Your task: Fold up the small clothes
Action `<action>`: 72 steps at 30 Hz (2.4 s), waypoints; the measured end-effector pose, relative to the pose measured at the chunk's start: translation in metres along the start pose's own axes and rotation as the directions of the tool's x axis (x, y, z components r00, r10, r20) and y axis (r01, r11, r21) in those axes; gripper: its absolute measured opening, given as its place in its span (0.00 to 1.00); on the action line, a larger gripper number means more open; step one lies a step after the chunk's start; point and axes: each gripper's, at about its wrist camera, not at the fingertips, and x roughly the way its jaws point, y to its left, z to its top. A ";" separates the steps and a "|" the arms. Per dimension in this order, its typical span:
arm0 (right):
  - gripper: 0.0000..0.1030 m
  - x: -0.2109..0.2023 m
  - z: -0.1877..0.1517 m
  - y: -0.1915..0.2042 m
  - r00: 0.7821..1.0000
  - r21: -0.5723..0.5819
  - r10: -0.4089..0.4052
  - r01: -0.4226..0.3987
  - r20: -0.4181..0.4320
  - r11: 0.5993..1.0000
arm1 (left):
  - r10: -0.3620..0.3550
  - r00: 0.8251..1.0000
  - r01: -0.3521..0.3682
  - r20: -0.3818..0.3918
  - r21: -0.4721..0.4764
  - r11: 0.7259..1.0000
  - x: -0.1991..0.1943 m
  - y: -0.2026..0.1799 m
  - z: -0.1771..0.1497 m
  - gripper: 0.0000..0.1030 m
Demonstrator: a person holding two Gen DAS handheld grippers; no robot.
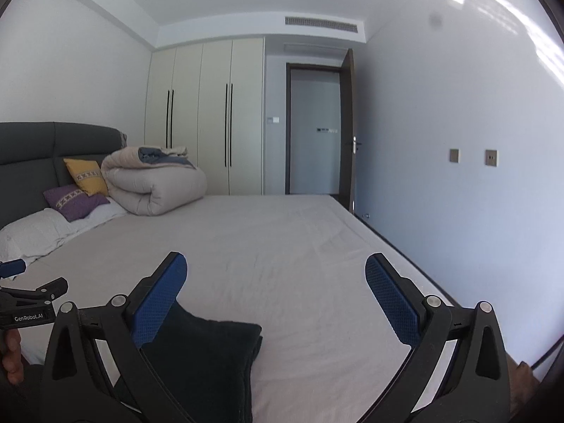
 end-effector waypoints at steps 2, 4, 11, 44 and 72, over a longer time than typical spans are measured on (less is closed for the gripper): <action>1.00 0.025 -0.020 -0.001 0.993 0.048 0.011 -0.006 -0.114 0.999 | -0.021 0.998 0.021 -0.062 -0.003 1.000 0.012 -0.002 -0.014 1.00; 1.00 0.047 -0.043 -0.001 0.978 0.077 0.012 0.004 -0.210 0.997 | -0.042 0.993 0.040 -0.113 -0.026 0.999 0.022 -0.001 -0.024 1.00; 1.00 0.093 -0.115 0.027 0.920 0.038 -0.041 0.061 -0.390 0.997 | -0.051 0.980 0.047 -0.193 -0.023 0.999 0.041 -0.009 -0.046 1.00; 1.00 0.076 -0.111 0.030 0.879 0.031 0.004 0.012 -0.477 0.999 | -0.101 0.960 0.101 -0.263 -0.016 0.995 0.055 -0.017 -0.066 1.00; 1.00 0.090 -0.122 0.045 0.865 0.044 0.002 0.024 -0.502 0.999 | -0.104 0.956 0.102 -0.273 -0.020 0.995 0.059 -0.017 -0.070 1.00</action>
